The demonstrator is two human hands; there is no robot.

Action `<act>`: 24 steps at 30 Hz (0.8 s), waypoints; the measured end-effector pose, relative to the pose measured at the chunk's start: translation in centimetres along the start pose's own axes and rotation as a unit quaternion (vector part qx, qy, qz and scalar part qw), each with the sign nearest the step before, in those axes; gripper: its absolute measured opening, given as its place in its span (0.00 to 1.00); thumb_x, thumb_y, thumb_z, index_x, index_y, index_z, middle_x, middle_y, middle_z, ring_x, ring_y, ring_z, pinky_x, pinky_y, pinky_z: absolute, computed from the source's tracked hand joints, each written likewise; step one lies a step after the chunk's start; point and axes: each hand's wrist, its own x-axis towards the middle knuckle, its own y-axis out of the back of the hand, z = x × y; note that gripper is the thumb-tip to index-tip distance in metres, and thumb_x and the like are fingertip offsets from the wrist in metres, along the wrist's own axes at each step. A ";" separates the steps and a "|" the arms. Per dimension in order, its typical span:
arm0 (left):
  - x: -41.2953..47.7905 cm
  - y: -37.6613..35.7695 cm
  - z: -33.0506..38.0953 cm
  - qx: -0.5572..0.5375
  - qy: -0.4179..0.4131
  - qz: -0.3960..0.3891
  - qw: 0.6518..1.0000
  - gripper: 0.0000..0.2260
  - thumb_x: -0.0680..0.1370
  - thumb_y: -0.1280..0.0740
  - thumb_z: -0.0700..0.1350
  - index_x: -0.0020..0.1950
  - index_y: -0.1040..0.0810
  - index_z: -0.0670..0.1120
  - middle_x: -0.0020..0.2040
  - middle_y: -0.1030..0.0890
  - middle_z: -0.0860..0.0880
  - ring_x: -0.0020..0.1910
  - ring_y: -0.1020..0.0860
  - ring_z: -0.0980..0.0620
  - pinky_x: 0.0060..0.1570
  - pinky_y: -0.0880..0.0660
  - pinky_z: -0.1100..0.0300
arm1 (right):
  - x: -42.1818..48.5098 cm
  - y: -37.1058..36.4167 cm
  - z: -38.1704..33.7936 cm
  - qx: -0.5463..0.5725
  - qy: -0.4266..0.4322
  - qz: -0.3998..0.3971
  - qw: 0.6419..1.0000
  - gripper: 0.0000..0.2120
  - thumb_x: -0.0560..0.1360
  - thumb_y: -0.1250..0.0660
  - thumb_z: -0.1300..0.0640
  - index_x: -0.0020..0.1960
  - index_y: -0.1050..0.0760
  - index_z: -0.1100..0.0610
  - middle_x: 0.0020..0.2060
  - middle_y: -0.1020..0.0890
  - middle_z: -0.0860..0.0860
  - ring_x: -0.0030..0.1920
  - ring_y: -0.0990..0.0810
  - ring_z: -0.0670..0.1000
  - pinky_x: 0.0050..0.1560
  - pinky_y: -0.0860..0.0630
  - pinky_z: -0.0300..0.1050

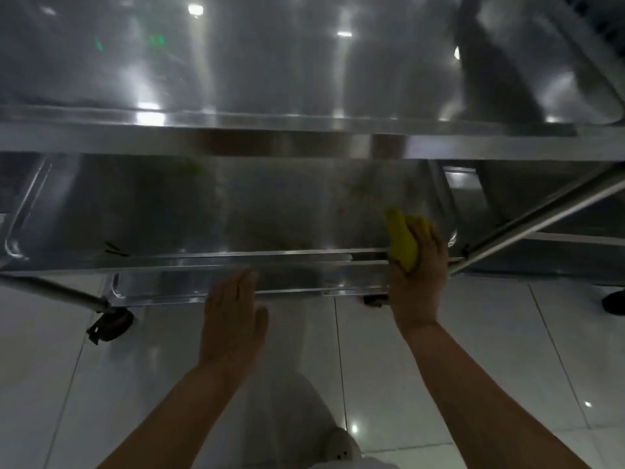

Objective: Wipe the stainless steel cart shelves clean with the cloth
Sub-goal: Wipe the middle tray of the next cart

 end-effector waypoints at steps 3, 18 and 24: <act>2.7 -2.0 -0.9 0.002 -0.008 0.009 1.000 0.23 0.72 0.41 0.45 0.66 0.28 0.38 0.63 0.26 0.38 0.60 0.29 0.38 0.63 0.38 0.48 | 1.5 1.0 4.6 0.007 -0.107 0.007 0.994 0.19 0.68 0.30 0.63 0.58 0.24 0.54 0.54 0.22 0.57 0.55 0.23 0.58 0.56 0.25 0.59; 12.3 -6.8 -4.3 0.111 -0.120 0.072 0.984 0.24 0.75 0.46 0.53 0.59 0.24 0.38 0.61 0.24 0.39 0.64 0.32 0.39 0.65 0.39 0.40 | 1.9 0.6 11.5 -0.376 0.096 -0.227 0.893 0.31 0.74 0.36 0.42 0.69 0.37 0.60 0.62 0.32 0.60 0.63 0.33 0.61 0.64 0.33 0.59; 11.9 -7.2 -4.3 0.083 -0.114 0.059 0.988 0.28 0.76 0.47 0.58 0.62 0.26 0.36 0.62 0.25 0.38 0.64 0.31 0.37 0.64 0.36 0.38 | 7.3 -0.8 12.6 -0.474 0.233 -0.318 0.787 0.15 0.69 0.42 0.63 0.55 0.37 0.63 0.44 0.23 0.70 0.37 0.23 0.69 0.39 0.23 0.63</act>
